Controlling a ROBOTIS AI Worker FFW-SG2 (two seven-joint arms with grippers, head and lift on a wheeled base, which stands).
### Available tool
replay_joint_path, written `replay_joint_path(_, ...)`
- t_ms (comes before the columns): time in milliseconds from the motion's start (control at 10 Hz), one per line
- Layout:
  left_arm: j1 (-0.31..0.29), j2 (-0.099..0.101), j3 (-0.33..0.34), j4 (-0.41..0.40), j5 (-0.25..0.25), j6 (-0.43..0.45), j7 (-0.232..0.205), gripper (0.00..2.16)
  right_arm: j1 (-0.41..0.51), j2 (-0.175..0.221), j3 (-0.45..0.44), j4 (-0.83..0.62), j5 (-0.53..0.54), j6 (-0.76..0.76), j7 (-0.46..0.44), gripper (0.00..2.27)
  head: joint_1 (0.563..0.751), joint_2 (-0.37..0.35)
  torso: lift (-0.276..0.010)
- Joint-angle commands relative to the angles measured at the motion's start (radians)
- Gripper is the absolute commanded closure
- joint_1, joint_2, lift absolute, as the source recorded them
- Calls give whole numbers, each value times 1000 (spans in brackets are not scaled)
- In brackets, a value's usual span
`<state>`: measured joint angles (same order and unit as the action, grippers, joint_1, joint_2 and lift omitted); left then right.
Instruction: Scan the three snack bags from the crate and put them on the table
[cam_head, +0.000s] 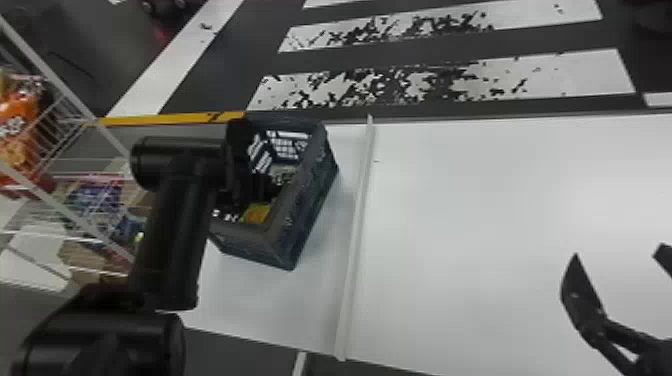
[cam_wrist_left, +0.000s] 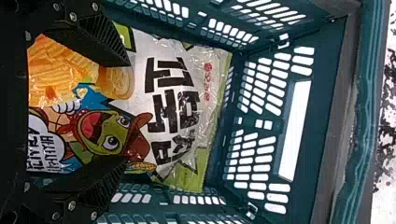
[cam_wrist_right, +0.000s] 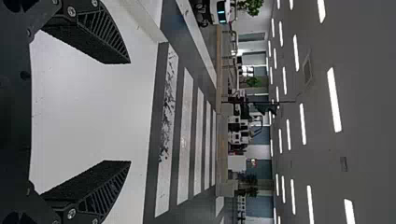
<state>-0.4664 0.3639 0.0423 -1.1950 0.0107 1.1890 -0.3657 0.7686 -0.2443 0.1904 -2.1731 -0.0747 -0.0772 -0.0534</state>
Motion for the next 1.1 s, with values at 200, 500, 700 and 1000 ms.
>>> replay_joint_path(200, -11, 10, -1, 63, -21, -21, -6, 404, 0, 0, 17, 7, 12, 0, -2, 127, 695, 342, -94)
replay_joint_path(500, 3, 3, -9, 94, -24, -131, 82, 1440, 4, 7, 17, 13, 23, 0, -3, 127, 695, 350, -94)
replay_joint_path(700, 48, 4, 2, 18, 37, -159, 131, 1747, 9, 13, 17, 13, 30, 0, -8, 127, 695, 350, -94)
replay_joint_path(1000, 135, 1, 10, -115, 55, -156, 157, 1808, 11, 17, 17, 13, 36, 0, -13, 130, 695, 350, -94)
